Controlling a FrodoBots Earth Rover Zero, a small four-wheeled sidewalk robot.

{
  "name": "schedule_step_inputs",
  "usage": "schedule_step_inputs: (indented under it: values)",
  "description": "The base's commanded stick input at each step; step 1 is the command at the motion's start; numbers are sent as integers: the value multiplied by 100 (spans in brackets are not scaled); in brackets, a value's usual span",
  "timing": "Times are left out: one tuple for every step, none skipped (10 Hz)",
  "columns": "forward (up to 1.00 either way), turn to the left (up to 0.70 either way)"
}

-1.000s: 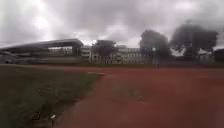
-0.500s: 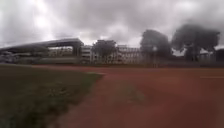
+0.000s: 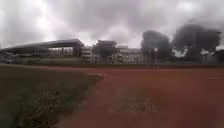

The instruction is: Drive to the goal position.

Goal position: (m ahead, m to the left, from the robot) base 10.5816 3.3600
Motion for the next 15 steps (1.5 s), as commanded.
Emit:
schedule_step_inputs:
  values:
    - [70, 0]
    - [70, 0]
    - [70, 0]
    - [70, 0]
    - [70, 0]
    - [70, 0]
    - [70, 0]
    - [70, 0]
    - [70, 0]
    - [70, 0]
    - [70, 0]
    - [70, 0]
    - [70, 0]
    - [70, 0]
    - [70, 0]
